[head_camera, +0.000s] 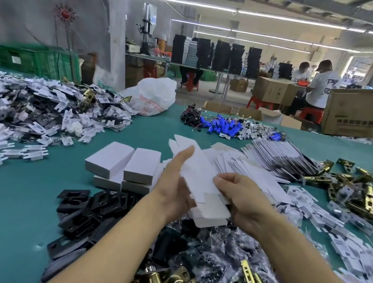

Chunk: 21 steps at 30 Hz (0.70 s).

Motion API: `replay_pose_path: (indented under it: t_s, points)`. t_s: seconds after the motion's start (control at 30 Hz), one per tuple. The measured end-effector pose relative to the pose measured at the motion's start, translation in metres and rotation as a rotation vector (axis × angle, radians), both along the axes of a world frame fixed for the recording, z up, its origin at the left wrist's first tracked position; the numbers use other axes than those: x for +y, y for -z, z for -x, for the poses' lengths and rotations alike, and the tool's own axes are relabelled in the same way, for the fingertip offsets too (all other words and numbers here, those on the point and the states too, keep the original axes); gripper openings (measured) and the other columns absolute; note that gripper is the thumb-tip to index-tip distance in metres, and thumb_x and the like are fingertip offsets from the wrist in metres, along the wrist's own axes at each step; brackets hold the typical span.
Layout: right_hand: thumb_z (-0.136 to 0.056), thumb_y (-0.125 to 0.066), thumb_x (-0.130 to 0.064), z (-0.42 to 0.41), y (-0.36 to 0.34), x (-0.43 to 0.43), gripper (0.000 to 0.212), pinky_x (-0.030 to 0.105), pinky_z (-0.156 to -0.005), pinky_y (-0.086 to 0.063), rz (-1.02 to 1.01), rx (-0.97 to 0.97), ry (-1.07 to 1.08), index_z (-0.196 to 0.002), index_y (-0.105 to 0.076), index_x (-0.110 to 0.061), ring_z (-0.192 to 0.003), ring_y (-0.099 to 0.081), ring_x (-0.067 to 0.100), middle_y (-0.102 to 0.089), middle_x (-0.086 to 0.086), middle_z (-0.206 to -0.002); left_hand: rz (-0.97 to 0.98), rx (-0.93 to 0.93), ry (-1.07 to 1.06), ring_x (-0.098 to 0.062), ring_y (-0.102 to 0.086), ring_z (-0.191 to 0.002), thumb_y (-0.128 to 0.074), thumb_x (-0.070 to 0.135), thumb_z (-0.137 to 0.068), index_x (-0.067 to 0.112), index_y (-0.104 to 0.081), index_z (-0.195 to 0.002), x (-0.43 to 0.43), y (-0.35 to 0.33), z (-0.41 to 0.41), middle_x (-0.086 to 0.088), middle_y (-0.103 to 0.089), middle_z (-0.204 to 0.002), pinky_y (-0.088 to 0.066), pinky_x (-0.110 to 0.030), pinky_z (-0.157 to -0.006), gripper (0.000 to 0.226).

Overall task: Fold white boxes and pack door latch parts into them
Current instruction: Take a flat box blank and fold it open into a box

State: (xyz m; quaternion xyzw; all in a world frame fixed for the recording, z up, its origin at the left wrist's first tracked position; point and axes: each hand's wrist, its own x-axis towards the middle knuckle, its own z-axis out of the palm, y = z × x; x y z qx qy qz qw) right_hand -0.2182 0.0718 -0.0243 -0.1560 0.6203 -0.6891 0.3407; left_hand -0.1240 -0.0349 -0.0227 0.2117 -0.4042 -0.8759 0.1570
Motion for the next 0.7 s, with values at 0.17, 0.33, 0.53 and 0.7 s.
replay_pose_path:
  t_s: [0.17, 0.33, 0.53, 0.7]
  points:
    - [-0.083, -0.073, -0.042, -0.042, -0.013, 0.039, 0.04, 0.02, -0.066, -0.049, -0.246, 0.623, -0.209, -0.117, -0.057, -0.028, -0.076, -0.063, -0.001, -0.066, -0.009, -0.104, -0.127, 0.198, -0.003, -0.027, -0.065, -0.082, -0.063, 0.068, -0.067, 0.002, -0.062, -0.108, 0.016, -0.017, -0.023, -0.014, -0.061, -0.095, -0.06, -0.041, -0.074, 0.078]
    - [-0.063, -0.067, -0.072, -0.067, -0.013, 0.062, 0.085, 0.017, -0.098, -0.041, -0.302, 1.276, -0.235, -0.14, -0.044, -0.042, -0.115, -0.044, -0.012, -0.035, -0.024, -0.138, -0.059, 0.194, 0.087, -0.031, -0.063, -0.096, -0.047, 0.08, -0.083, 0.012, -0.068, -0.121, 0.027, -0.02, -0.036, -0.015, -0.062, -0.109, -0.048, -0.046, -0.094, 0.081]
    - [-0.078, -0.062, -0.028, -0.081, -0.009, 0.062, 0.061, 0.03, -0.094, -0.05, -0.141, 1.437, -0.159, -0.138, -0.052, -0.027, -0.123, -0.052, 0.006, -0.048, -0.009, -0.142, -0.064, 0.205, 0.179, -0.024, -0.073, -0.073, -0.046, 0.075, -0.086, 0.01, -0.082, -0.081, 0.032, -0.011, -0.037, -0.011, -0.073, -0.082, -0.058, -0.03, -0.064, 0.074]
    - [-0.08, -0.058, -0.022, -0.082, -0.01, 0.062, 0.072, 0.028, -0.09, -0.053, -0.198, 1.516, -0.234, -0.148, -0.037, -0.029, -0.111, -0.056, 0.008, -0.043, -0.012, -0.146, -0.047, 0.156, 0.186, -0.022, -0.072, -0.076, -0.055, 0.077, -0.078, 0.011, -0.078, -0.067, 0.042, -0.005, -0.042, -0.007, -0.072, -0.077, -0.053, -0.033, -0.071, 0.071]
